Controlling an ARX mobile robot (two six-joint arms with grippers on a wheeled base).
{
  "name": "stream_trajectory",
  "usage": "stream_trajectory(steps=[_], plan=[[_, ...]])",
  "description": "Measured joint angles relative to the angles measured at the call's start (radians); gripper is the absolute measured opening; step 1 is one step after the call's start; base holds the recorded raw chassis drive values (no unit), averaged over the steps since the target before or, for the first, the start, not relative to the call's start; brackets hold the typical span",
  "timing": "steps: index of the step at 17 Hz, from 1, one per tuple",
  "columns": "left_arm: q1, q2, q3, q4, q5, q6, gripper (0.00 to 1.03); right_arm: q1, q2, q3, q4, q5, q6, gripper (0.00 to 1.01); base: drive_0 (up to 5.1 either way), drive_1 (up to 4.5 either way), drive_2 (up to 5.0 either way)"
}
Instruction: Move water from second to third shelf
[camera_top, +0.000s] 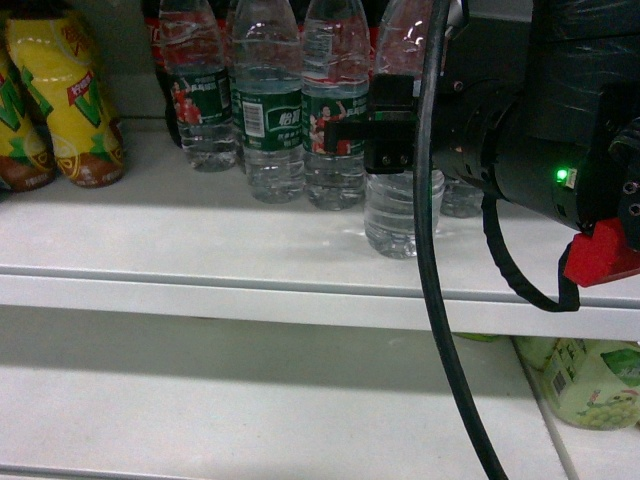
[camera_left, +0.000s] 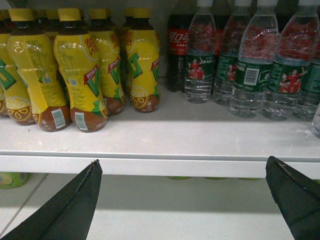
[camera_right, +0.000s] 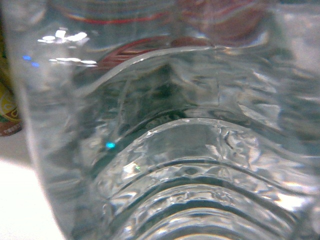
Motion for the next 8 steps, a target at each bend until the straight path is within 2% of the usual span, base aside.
stream_trajectory(steps=[5, 8], plan=[[0.000, 0.000, 0.000, 0.000, 0.000, 0.000, 0.98, 0.010, -0.127, -0.150, 0.005, -0.055, 0.021, 0.44, 0.0, 0.00, 0.0], [0.000, 0.000, 0.000, 0.000, 0.000, 0.000, 0.98, -0.016, -0.237, -0.262, -0.011, -0.083, 0.021, 0.44, 0.0, 0.00, 0.0]])
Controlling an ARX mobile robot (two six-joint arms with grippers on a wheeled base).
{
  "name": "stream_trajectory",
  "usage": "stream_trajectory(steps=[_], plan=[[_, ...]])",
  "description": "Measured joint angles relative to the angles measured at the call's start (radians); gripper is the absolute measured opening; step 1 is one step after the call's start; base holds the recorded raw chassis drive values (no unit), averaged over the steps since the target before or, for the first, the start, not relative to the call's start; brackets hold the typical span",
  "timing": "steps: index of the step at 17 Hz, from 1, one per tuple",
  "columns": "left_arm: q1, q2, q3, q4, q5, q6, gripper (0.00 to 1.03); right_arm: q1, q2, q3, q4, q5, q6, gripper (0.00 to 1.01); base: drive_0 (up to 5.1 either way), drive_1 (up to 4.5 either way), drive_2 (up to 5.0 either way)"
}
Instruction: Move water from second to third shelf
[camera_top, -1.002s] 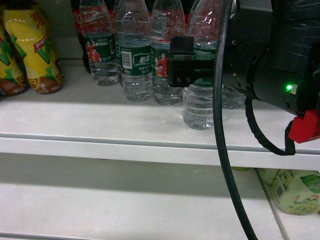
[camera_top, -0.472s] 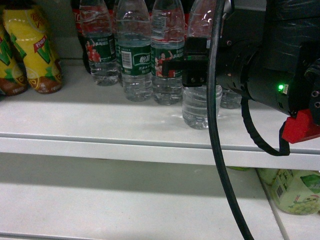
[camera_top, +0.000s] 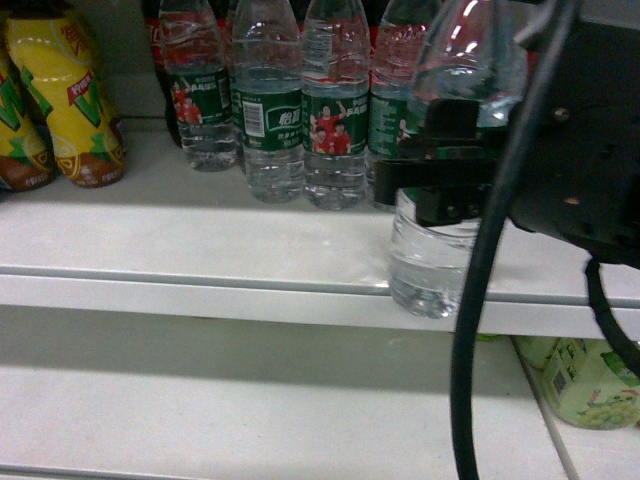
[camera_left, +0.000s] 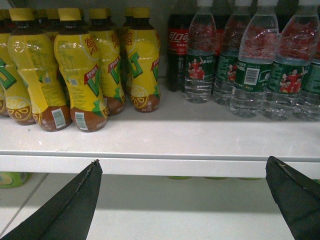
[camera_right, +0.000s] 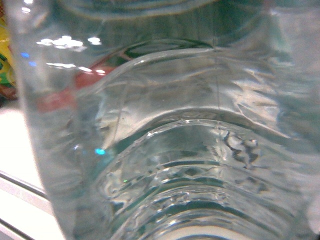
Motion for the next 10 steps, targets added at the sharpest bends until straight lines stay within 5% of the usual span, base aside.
stream_trajectory(steps=[4, 10], plan=[[0.000, 0.000, 0.000, 0.000, 0.000, 0.000, 0.98, -0.047, -0.108, -0.093, -0.027, -0.008, -0.005, 0.44, 0.0, 0.00, 0.0], [0.000, 0.000, 0.000, 0.000, 0.000, 0.000, 0.98, -0.184, -0.494, -0.282, -0.209, -0.057, -0.007, 0.44, 0.0, 0.00, 0.0]])
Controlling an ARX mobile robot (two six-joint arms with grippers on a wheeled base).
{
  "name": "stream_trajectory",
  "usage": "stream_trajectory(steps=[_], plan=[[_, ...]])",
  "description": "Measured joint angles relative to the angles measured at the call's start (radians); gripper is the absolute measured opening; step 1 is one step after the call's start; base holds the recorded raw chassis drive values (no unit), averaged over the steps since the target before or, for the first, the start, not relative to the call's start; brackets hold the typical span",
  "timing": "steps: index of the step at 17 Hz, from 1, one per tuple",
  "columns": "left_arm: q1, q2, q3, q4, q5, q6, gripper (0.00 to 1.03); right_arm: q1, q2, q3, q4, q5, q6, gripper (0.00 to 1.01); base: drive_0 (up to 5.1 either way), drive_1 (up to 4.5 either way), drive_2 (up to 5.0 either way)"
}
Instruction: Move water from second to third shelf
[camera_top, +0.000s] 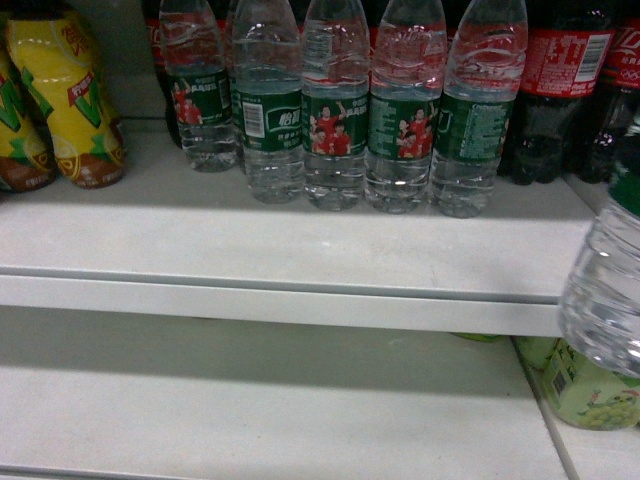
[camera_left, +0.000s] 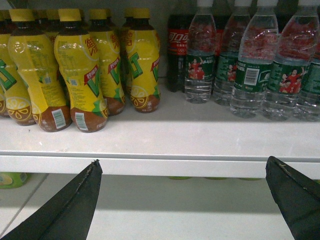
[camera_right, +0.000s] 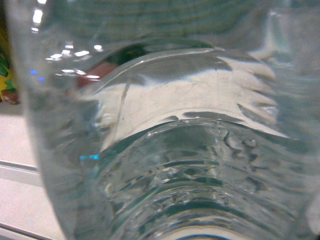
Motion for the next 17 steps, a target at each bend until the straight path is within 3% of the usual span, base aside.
stream_trajectory(steps=[3, 7, 11, 13, 17], plan=[[0.000, 0.000, 0.000, 0.000, 0.000, 0.000, 0.98, -0.038, -0.237, -0.060, -0.165, 0.013, -0.004, 0.44, 0.0, 0.00, 0.0], [0.000, 0.000, 0.000, 0.000, 0.000, 0.000, 0.98, -0.036, -0.526, -0.065, -0.381, 0.026, -0.003, 0.44, 0.0, 0.00, 0.0], [0.000, 0.000, 0.000, 0.000, 0.000, 0.000, 0.98, 0.032, -0.684, -0.065, -0.562, 0.100, -0.003, 0.44, 0.0, 0.00, 0.0], [0.000, 0.000, 0.000, 0.000, 0.000, 0.000, 0.98, 0.052, -0.714, -0.063, -0.615, 0.113, -0.003, 0.44, 0.0, 0.00, 0.0], [0.000, 0.000, 0.000, 0.000, 0.000, 0.000, 0.98, 0.047, -0.735, -0.063, -0.640, 0.141, 0.001, 0.44, 0.0, 0.00, 0.0]])
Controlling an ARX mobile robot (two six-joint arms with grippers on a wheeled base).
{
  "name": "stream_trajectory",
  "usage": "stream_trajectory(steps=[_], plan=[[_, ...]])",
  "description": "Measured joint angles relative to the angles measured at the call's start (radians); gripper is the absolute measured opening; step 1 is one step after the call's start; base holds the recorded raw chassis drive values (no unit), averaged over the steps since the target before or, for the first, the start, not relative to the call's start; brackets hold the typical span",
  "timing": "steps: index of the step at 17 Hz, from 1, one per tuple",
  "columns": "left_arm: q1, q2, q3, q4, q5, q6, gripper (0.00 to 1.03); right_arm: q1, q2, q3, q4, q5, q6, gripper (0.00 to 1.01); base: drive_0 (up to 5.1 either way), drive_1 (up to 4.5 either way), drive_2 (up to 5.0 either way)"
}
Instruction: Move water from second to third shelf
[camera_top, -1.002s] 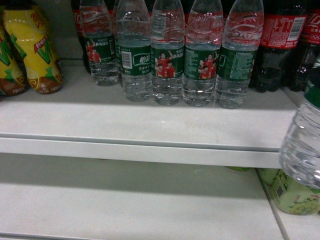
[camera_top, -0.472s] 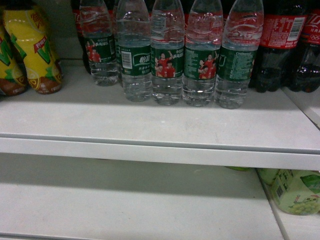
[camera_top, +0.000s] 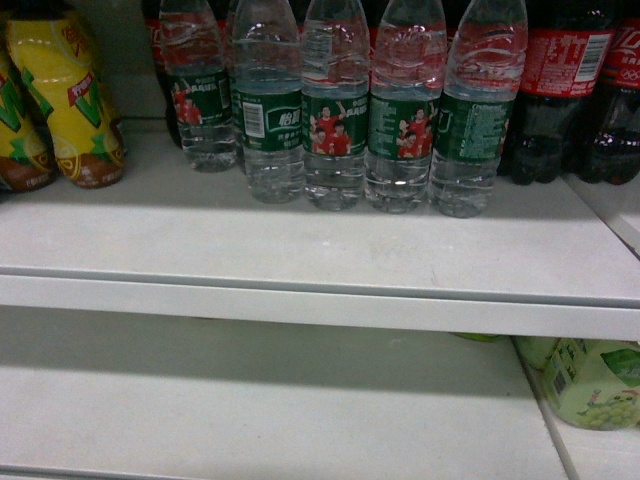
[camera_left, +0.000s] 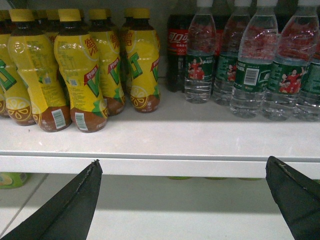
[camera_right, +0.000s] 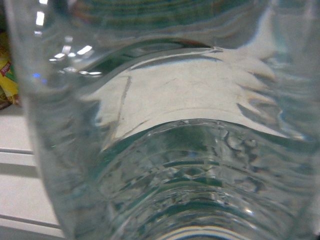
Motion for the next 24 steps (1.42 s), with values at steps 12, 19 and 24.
stream_trajectory(steps=[12, 19, 24], plan=[[0.000, 0.000, 0.000, 0.000, 0.000, 0.000, 0.98, -0.031, -0.012, 0.000, -0.038, -0.008, 0.008, 0.44, 0.0, 0.00, 0.0], [0.000, 0.000, 0.000, 0.000, -0.002, 0.000, 0.98, -0.031, -0.012, 0.000, -0.040, -0.011, 0.010, 0.44, 0.0, 0.00, 0.0], [0.000, 0.000, 0.000, 0.000, 0.000, 0.000, 0.98, -0.031, -0.012, 0.003, -0.039, -0.010, 0.010, 0.44, 0.0, 0.00, 0.0]])
